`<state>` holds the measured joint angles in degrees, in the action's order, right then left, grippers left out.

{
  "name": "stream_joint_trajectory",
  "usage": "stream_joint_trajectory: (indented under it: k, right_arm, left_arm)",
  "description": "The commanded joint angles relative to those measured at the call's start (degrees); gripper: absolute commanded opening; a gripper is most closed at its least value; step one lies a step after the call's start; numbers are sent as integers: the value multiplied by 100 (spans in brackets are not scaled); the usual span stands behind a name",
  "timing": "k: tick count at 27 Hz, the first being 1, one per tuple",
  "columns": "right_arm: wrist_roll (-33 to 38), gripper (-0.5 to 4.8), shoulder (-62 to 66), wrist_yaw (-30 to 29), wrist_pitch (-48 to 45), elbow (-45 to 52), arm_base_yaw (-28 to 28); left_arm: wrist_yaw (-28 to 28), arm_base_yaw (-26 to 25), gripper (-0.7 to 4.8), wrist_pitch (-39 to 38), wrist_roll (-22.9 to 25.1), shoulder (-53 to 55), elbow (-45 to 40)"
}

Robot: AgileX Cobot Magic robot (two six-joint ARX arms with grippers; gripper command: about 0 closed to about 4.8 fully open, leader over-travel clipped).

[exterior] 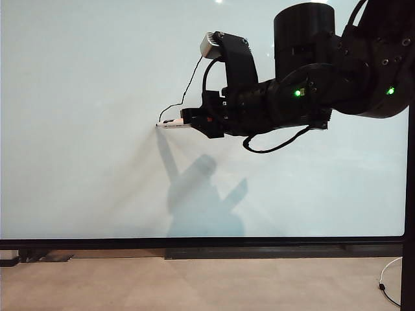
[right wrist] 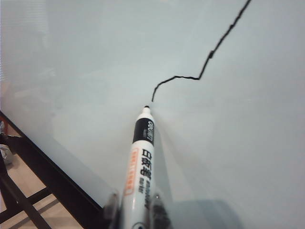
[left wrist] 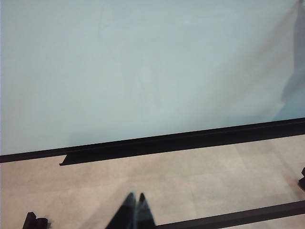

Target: Pick up the pen on the shelf to the right of the whiteboard and draw a triangle.

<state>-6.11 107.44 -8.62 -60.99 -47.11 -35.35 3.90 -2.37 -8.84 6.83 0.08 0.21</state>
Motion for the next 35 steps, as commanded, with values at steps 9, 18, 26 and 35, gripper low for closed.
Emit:
stream_joint_trajectory:
  k: [9,18,26,35]
  right_arm:
    - [105,-5,321,98,-229,-243,-26]
    - [203,-5,542,81,-247,-278,-92]
    - [212,-5,774,26,-229,-466,-94]
    - [308,-5,935,-28,-203,-667,-120]
  left_arm:
    - [17,2,-5,28,4,9,20]
    - [17,2,-5,31,4,9,20]
    - [17,2,-5,28,4,9,20]
    - [15,2,-5,28,4,9,20]
